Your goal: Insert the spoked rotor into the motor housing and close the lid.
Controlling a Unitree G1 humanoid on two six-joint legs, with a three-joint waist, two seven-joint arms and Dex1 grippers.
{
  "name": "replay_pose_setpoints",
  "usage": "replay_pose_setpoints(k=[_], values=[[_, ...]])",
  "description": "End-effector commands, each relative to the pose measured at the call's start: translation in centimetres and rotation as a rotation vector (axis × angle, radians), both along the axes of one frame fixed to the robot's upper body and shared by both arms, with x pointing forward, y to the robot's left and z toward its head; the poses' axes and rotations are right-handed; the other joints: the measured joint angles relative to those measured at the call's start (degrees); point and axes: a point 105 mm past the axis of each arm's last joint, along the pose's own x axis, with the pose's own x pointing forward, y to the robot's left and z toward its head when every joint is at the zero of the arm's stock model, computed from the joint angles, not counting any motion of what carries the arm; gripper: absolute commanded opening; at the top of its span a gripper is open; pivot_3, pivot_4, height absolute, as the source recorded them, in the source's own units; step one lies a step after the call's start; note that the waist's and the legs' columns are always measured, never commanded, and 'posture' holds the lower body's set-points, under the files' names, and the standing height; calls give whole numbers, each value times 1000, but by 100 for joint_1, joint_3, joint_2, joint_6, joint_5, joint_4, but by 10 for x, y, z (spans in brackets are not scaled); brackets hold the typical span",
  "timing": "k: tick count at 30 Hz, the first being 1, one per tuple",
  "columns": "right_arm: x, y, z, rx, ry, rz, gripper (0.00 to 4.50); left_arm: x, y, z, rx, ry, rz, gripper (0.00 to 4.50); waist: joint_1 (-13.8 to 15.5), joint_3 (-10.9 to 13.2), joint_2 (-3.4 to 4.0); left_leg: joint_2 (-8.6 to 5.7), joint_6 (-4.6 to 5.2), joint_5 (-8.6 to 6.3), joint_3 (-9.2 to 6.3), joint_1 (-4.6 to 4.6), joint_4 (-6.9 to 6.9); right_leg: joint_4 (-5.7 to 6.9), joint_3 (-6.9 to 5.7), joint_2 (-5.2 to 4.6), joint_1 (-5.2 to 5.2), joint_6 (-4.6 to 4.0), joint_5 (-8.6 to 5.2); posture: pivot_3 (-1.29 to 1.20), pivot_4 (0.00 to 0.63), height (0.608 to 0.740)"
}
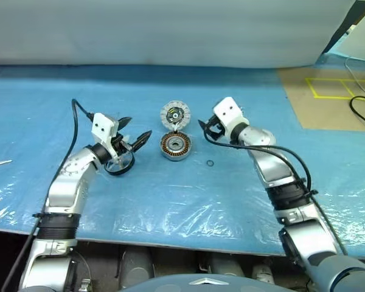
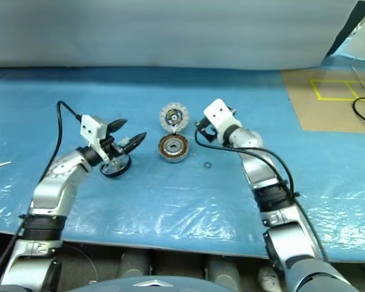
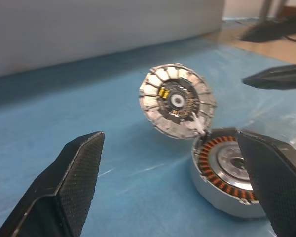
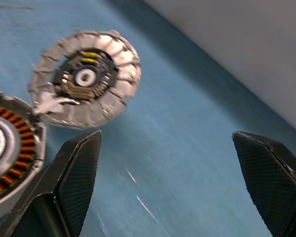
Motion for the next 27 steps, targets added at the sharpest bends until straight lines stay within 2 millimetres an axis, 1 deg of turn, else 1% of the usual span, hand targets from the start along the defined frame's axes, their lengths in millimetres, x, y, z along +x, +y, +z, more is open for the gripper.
replay_pose_setpoints(k=[1, 5, 8, 10, 13, 16, 21, 23, 27], values=[[-15, 25, 10, -118, 9, 270, 4458, -11, -8, 5, 61, 26, -182, 4500, -2, 0, 0, 1, 0, 0, 0, -2, 0, 0, -1, 0, -2, -1, 0, 0, 150, 740], [-27, 34, 12, -254, 62, 485, 4458, -22, -11, -2, 151, 70, -310, 4500, -5, 0, 0, 2, 1, 0, 0, -6, -2, 1, -2, 0, -6, -3, -1, 0, 150, 740], [-39, 39, 15, -325, 119, 634, 4458, -26, -12, -5, 168, 74, -339, 4500, -3, 0, 0, 3, 4, 0, 0, -11, 3, 5, -5, -1, -7, -6, -1, 0, 150, 740], [-42, 41, 17, -352, 165, 699, 4458, -26, -12, -8, 174, 77, -344, 4500, -6, 0, 0, 7, 8, 1, 0, -13, 9, 10, -7, -1, -8, -10, -2, 0, 150, 740], [-39, 44, 21, -376, 215, 747, 4458, -28, -14, -9, 180, 74, -358, 4500, -6, 0, 0, 11, 15, 4, 0, -12, 18, 15, -9, 0, -7, -34, -12, 0, 150, 740], [-41, 52, 25, -318, 415, 825, 4458, -32, -15, -9, 178, 65, -361, 4500, -29, 0, 1, 14, 28, 11, 2, -15, 25, 17, -10, 0, -10, -43, -10, 0, 150, 740], [-35, 59, 19, -361, 540, 852, 4458, -37, -16, -10, 168, 60, -359, 4500, -12, 0, 1, 22, 35, 13, 1, -23, 26, 20, -28, -1, -13, -62, -17, 0, 150, 740], [-32, 60, 14, -393, 553, 845, 4458, -39, -17, -11, 167, 60, -357, 4500, 11, 0, 1, 24, 36, 13, 1, -30, 26, 20, -34, -2, -16, -67, -20, 0, 150, 740], [-28, 64, -10, -482, 590, 824, 4458, -43, -15, -14, 160, 57, -337, 4500, 7, 0, 0, 24, 38, 14, 2, -40, 26, 22, -39, -5, -22, -75, -25, 0, 150, 740]])
